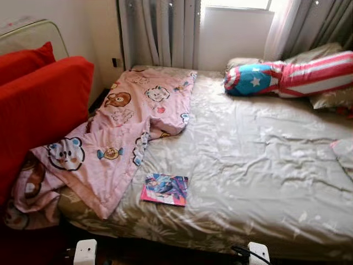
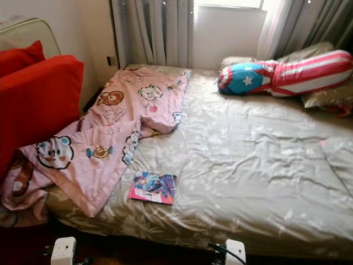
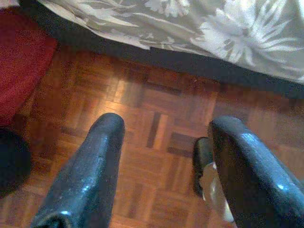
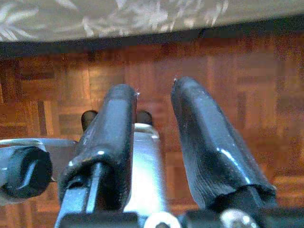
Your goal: Clean up the room
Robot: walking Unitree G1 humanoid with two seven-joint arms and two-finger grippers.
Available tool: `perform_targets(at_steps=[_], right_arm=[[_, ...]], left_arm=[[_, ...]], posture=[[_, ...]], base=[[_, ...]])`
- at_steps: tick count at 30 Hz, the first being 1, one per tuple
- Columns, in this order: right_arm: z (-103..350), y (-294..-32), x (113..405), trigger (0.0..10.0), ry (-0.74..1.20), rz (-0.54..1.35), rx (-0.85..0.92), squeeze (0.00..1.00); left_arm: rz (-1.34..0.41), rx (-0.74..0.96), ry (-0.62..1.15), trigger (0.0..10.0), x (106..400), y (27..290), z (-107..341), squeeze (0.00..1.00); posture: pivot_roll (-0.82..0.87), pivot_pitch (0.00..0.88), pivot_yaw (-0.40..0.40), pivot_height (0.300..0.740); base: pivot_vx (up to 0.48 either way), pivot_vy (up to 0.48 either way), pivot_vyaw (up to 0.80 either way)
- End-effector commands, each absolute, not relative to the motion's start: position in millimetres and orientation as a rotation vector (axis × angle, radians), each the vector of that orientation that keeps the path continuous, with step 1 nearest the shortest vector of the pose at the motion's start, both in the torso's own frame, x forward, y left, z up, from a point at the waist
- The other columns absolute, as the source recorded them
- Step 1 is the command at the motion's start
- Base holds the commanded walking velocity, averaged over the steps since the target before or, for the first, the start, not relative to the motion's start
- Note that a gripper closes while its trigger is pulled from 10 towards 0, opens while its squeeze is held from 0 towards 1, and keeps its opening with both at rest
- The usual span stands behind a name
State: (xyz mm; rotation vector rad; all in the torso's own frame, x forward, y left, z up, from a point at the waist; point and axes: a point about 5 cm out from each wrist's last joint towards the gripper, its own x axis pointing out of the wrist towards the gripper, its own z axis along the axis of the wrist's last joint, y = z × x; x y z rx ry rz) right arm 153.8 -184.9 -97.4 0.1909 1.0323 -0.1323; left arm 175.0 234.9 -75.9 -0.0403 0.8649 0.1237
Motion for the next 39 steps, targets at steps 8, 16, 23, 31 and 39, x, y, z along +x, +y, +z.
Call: perform_targets(at_steps=[8,16,23,31,39], right_arm=[[-97.6,-181.1,154.6,10.0,1.035,-0.119,0.191,0.0],[-97.6,-179.8,155.0,10.0,1.036,-0.109,0.19,0.0],[-97.3,-178.5,156.0,10.0,1.034,-0.106,0.192,0.0],[-96.8,-179.2,157.0,10.0,1.031,-0.102,0.192,0.0],[-96.0,-177.7,158.9,10.0,1.017,-0.093,0.195,0.0]], left_arm=[[0.136,-0.032,0.882,10.0,171.5,241.8,-76.1,0.0],[0.13,-0.05,0.874,10.0,172.2,241.8,-75.5,0.0],[0.136,-0.043,0.883,10.0,172.3,243.1,-75.4,0.0],[0.137,-0.054,0.884,10.0,172.9,242.4,-75.5,0.0],[0.136,-0.058,0.881,10.0,173.7,243.7,-74.7,0.0]], posture=[[0.05,0.0,-0.017,0.74],[0.06,0.0,-0.022,0.74],[0.06,0.0,-0.021,0.74],[0.06,0.0,-0.029,0.74],[0.05,0.0,-0.018,0.74]], base=[[0.0,0.216,0.0],[0.0,0.0,0.0],[0.0,0.0,0.0],[0.0,0.0,0.0],[0.0,0.0,0.3]])
